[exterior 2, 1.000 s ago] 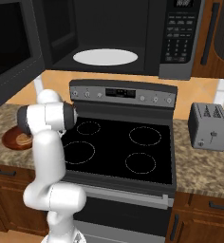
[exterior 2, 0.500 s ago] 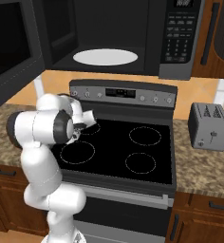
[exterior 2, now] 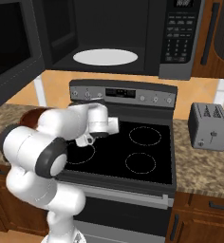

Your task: Open the microwave, place the bowl with waffle inside the microwave, then close the microwave door and turn it on.

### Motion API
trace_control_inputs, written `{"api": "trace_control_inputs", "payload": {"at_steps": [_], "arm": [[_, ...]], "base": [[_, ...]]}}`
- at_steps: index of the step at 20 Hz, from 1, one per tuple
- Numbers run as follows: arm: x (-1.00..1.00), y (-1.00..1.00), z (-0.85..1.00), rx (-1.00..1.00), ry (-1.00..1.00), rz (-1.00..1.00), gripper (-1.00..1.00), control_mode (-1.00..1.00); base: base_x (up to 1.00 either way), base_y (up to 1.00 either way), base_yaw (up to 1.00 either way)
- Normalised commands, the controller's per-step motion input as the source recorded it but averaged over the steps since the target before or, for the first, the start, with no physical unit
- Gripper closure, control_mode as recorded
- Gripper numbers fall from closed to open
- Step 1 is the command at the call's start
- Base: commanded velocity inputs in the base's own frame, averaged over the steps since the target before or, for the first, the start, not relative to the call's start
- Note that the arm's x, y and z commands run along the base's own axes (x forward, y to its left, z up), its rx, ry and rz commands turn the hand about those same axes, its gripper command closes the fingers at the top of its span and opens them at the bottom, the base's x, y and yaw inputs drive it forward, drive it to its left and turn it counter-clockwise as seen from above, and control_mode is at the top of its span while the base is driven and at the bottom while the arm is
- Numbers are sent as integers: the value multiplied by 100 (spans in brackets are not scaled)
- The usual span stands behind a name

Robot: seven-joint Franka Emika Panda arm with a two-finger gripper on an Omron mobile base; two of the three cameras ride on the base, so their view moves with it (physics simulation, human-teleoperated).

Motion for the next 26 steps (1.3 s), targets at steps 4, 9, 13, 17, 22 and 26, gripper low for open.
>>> {"api": "trace_control_inputs", "payload": {"at_steps": [4,9,13,17,22,26], "arm": [[-14,-45,0,1,5,-13,100,-100],[-9,-13,17,0,0,-1,100,-100],[-24,-70,54,0,8,-15,100,-100],[-38,-82,60,0,3,-24,100,-100],[-41,-80,71,0,0,-26,100,-100],[-39,-60,79,-3,-1,-29,100,-100]], "base": [[0,0,0],[0,0,0],[0,0,0],[0,0,0],[0,0,0],[0,0,0]]}}
